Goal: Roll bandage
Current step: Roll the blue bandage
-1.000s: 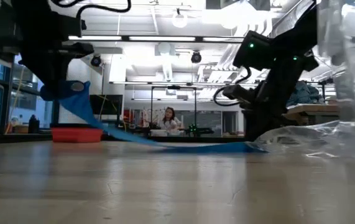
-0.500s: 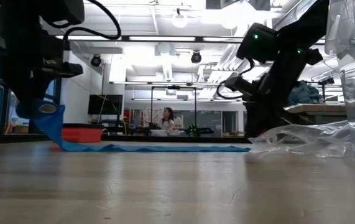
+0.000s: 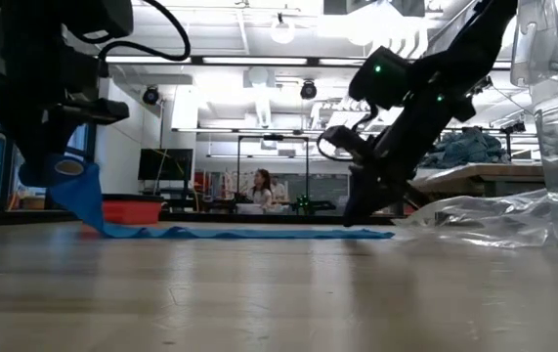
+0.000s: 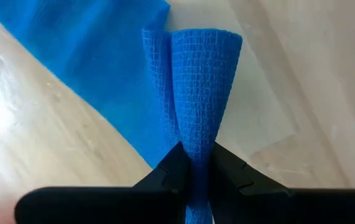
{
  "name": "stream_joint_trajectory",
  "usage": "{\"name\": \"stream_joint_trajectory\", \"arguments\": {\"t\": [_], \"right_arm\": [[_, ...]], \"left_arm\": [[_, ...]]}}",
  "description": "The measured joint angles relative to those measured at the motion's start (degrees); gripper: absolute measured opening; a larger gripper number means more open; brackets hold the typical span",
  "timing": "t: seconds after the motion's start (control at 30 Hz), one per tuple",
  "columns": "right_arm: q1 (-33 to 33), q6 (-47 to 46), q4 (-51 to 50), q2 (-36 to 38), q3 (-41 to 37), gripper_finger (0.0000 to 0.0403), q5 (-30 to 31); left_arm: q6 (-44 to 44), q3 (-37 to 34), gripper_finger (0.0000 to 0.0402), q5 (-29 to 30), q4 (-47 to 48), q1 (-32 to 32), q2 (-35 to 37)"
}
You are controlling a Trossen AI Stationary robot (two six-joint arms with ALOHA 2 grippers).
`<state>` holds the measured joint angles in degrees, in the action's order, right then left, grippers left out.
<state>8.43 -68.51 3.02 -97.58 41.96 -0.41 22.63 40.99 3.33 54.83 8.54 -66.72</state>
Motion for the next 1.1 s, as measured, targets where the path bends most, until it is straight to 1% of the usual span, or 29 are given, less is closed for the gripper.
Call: {"name": "stream_joint_trajectory", "arguments": {"t": [0.1,0.37,0.47,0.67,0.8,0.87,0.97,1.1], "right_arm": [[0.19,0.12,0.26,-1.3,0.04,0.0,-1.06],[0.21,0.59,0.49,-2.03,0.17,0.0,-1.13],[0.19,0.98,0.47,-2.04,0.17,0.0,-1.12],[0.2,1.03,0.45,-2.07,0.17,0.0,-1.13],[0.21,1.05,0.41,-2.07,0.17,0.0,-1.12],[0.2,1.05,0.33,-2.07,0.17,0.0,-1.01],[0.32,1.5,-0.23,-2.07,0.17,0.0,-0.59],[1.54,1.94,-1.91,-2.05,0.25,0.0,-0.63]], "left_arm": [[-1.41,0.0,0.0033,-1.51,-0.34,0.02,-0.02],[-2.43,0.0,0.0037,-1.46,-0.78,0.0,-0.02],[-2.49,0.0,0.0059,-1.33,-0.77,0.0,-0.02],[-2.9,0.02,0.0123,-1.09,-0.77,0.0,-0.02],[-3.08,0.38,0.0157,-1.08,-0.37,0.0,-0.02],[-3.78,0.83,0.0167,-1.23,0.17,0.23,-0.02],[-6.31,1.41,0.0171,-1.48,0.9,1.48,-0.02],[-13.92,1.79,0.0171,-1.62,0.95,3.58,-0.02]]}}
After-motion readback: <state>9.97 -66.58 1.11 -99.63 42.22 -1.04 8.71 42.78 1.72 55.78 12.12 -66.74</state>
